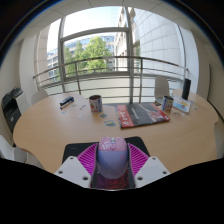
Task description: Arrange mouse
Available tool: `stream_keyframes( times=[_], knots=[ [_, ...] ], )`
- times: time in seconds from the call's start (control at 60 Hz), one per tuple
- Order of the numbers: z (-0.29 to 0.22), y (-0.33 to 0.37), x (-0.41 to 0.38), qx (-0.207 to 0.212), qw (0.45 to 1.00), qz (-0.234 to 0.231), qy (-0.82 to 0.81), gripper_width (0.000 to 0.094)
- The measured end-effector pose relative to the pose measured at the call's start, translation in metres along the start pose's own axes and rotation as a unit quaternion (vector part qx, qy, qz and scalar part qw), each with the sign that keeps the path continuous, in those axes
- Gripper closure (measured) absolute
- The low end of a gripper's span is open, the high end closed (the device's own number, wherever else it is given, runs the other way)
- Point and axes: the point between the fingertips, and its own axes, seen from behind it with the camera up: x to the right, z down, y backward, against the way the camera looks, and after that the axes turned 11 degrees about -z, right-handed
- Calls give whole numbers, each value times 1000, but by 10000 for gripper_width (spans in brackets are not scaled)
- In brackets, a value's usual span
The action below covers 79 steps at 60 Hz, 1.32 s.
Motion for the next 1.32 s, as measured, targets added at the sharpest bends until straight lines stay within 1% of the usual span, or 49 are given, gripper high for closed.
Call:
stream_keyframes(
  times=[0.033, 0.1, 0.117, 0.183, 0.25, 0.267, 0.3, 0.35, 0.367, 0.4, 0.583, 0.767, 1.017, 1.167, 1.317],
  knots=[
    [15, -4, -5, -24, 1000, 1, -6, 507],
    [47, -13, -8, -55, 998, 8, -14, 490],
    [58, -23, -7, -57, 998, 10, -14, 474],
    [76, -28, -9, -73, 997, 18, -12, 410],
    [76, -28, -9, -72, 997, 21, 2, 361],
    [76, -27, -10, -73, 997, 21, 3, 339],
    [73, -24, -13, -71, 997, 18, 5, 261],
    [66, -17, -16, -71, 997, 13, 8, 96],
    [63, -10, -20, -70, 997, 11, 8, 81],
    [57, 0, -20, -64, 998, 17, 9, 102],
    [21, 78, -40, -36, 999, 34, 16, 88],
    [9, 166, -65, -18, 999, 39, 23, 94],
    [37, 258, -100, -8, 999, 39, 35, 96],
    [58, 283, -109, -12, 999, 41, 31, 92],
    [65, 290, -117, -15, 998, 37, 39, 93]
  ],
)
